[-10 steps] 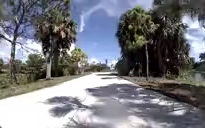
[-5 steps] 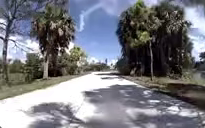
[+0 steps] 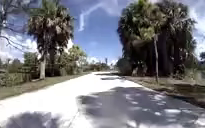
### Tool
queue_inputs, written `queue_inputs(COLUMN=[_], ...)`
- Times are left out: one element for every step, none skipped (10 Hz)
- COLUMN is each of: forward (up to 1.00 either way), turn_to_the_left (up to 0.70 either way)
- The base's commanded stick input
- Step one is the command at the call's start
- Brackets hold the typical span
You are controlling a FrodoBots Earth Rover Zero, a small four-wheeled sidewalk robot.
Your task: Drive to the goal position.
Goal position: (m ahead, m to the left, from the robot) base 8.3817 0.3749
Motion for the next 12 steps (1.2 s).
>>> queue_inputs(forward=[0.85,0.85,0.85,0.85,0.85,0.85,0.85,0.85,0.85,0.85,0.85,0.85], turn_to_the_left=[0.00,0.00,0.00,0.00,0.00,0.00,0.00,0.00,0.00,0.00,0.00,0.00])
